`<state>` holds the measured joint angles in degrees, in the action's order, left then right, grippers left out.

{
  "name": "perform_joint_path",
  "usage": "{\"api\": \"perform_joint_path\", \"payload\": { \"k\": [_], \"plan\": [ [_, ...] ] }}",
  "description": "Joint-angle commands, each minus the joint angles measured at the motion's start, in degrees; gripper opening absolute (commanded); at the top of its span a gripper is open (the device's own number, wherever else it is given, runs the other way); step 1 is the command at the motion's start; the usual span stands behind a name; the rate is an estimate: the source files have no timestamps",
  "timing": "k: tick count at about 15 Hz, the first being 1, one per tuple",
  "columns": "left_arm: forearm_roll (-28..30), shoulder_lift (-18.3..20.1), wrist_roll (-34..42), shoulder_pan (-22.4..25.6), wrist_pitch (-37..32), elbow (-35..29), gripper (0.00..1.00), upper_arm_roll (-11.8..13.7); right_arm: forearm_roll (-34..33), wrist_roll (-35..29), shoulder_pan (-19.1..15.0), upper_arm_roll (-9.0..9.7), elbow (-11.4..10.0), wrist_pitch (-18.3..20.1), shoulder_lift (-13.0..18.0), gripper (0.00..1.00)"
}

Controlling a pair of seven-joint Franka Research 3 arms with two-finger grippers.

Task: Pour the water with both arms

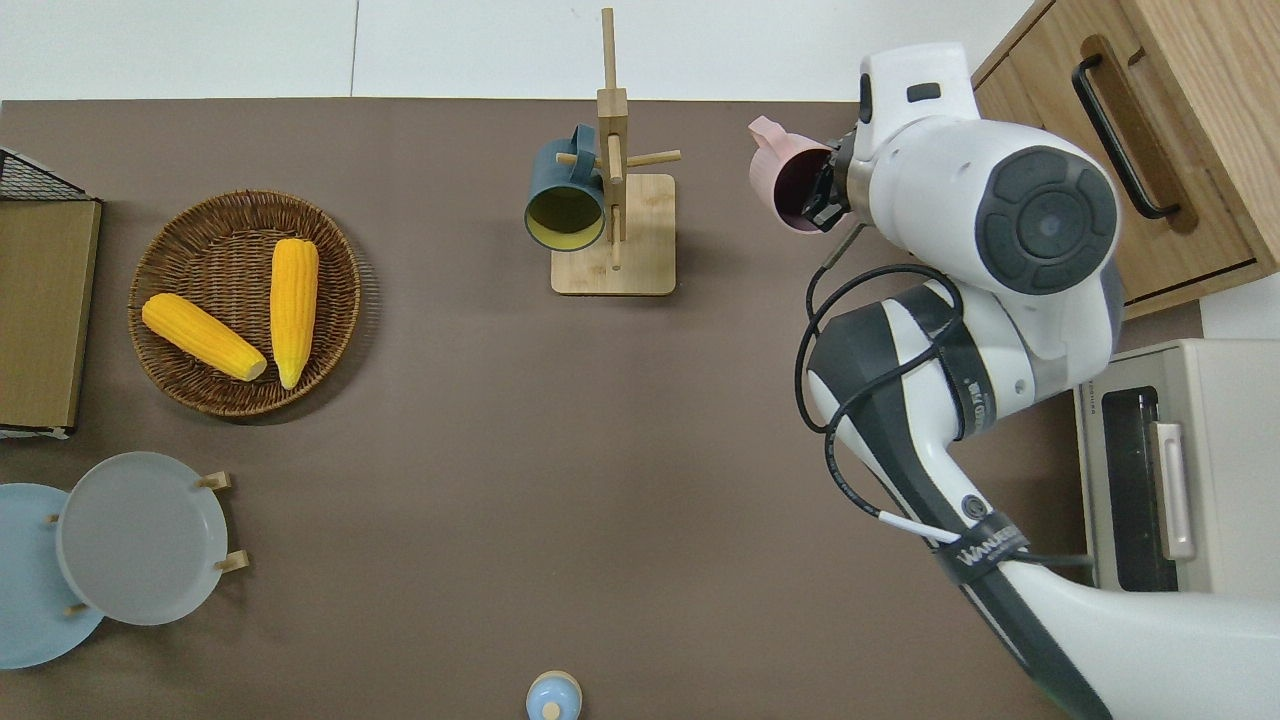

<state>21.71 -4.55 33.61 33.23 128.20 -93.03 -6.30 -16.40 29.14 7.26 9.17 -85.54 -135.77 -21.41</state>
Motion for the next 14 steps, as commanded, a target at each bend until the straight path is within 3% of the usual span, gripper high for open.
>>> {"api": "perform_joint_path", "payload": {
  "k": [1, 3, 4, 9, 14],
  "plan": [
    [-1.4, 5.9, -2.2, -1.5, 0.2, -5.8, 0.00, 0.6, 2.2, 4.9, -1.2, -1.34, -3.1, 0.1, 2.5, 0.000],
    [-2.0, 7.6, -3.0, -1.9, 0.2, -7.5, 0.00, 0.5, 2.3, 4.3, -1.1, -1.70, -3.1, 1.9, 3.3, 0.000],
    [-2.0, 8.2, -3.9, -2.4, 0.2, -8.3, 0.00, 0.6, 2.6, 3.1, -0.9, -1.70, -2.8, 4.8, 3.7, 0.000],
    [-6.6, 11.7, -9.3, -4.0, 0.9, -13.0, 0.00, -0.6, 5.5, -8.1, -0.2, -1.61, -1.8, 14.1, 6.1, 0.000],
    [-7.6, 15.8, -11.9, -3.9, 2.5, -18.4, 0.00, -3.5, 15.4, -21.3, 0.2, -1.00, -1.0, 22.5, 7.4, 0.000]
  ]
}}
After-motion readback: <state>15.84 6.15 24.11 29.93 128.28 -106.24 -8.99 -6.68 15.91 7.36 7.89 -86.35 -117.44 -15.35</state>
